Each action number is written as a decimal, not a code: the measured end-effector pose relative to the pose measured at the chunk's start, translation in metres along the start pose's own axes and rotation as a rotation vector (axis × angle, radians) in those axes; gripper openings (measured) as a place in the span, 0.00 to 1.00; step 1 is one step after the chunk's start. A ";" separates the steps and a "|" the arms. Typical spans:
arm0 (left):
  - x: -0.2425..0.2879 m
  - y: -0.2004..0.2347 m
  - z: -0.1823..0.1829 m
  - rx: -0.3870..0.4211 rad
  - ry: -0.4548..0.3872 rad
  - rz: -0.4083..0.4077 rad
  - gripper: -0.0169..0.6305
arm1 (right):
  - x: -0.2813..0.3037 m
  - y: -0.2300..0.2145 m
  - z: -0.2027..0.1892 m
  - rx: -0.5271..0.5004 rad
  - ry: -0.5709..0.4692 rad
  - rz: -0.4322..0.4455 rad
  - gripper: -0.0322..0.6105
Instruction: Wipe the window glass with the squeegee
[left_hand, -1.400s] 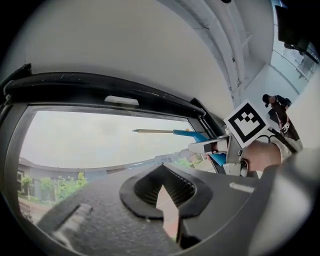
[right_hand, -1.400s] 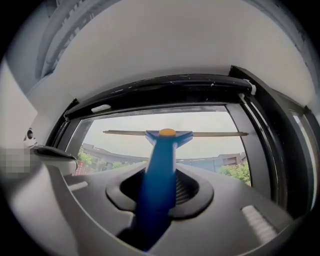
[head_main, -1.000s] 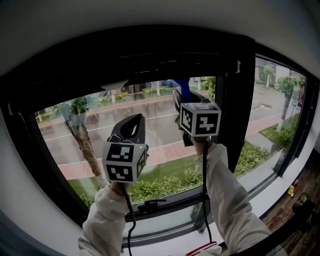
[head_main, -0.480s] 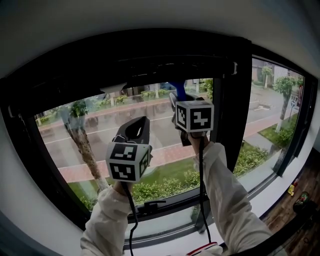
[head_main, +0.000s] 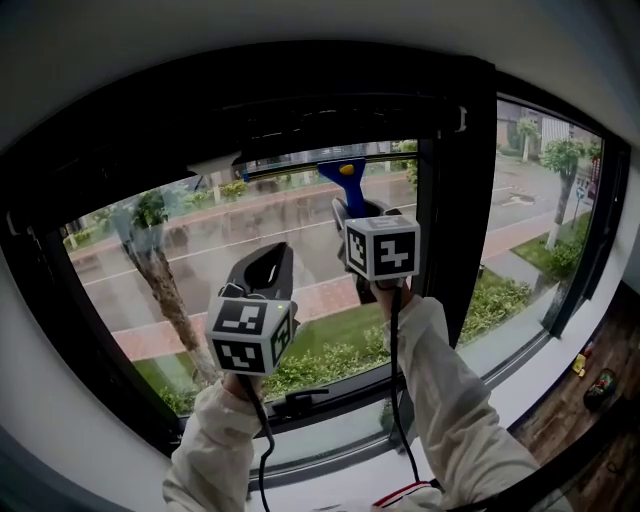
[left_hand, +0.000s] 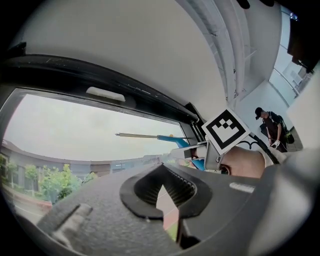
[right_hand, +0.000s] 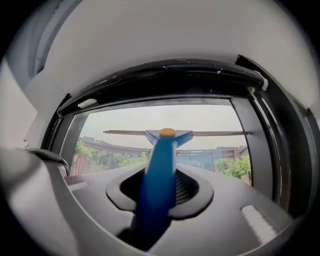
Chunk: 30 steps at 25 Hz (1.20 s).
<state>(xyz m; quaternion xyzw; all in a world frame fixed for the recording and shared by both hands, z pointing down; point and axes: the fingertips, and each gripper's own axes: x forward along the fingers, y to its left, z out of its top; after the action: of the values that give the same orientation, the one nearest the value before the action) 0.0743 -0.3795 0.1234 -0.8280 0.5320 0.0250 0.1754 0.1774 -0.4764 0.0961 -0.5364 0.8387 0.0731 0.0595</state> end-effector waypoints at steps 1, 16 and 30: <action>-0.001 -0.002 -0.003 -0.003 0.004 -0.002 0.03 | -0.001 0.001 -0.005 0.002 0.005 0.002 0.24; -0.008 -0.019 -0.061 -0.066 0.094 -0.019 0.03 | -0.010 0.011 -0.062 0.007 0.036 0.018 0.24; -0.023 -0.025 -0.118 -0.119 0.183 -0.015 0.03 | -0.025 0.015 -0.122 0.026 0.100 0.018 0.24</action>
<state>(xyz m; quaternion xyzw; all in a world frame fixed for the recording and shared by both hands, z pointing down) 0.0691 -0.3873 0.2461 -0.8398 0.5371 -0.0204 0.0767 0.1714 -0.4701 0.2215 -0.5311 0.8462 0.0358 0.0237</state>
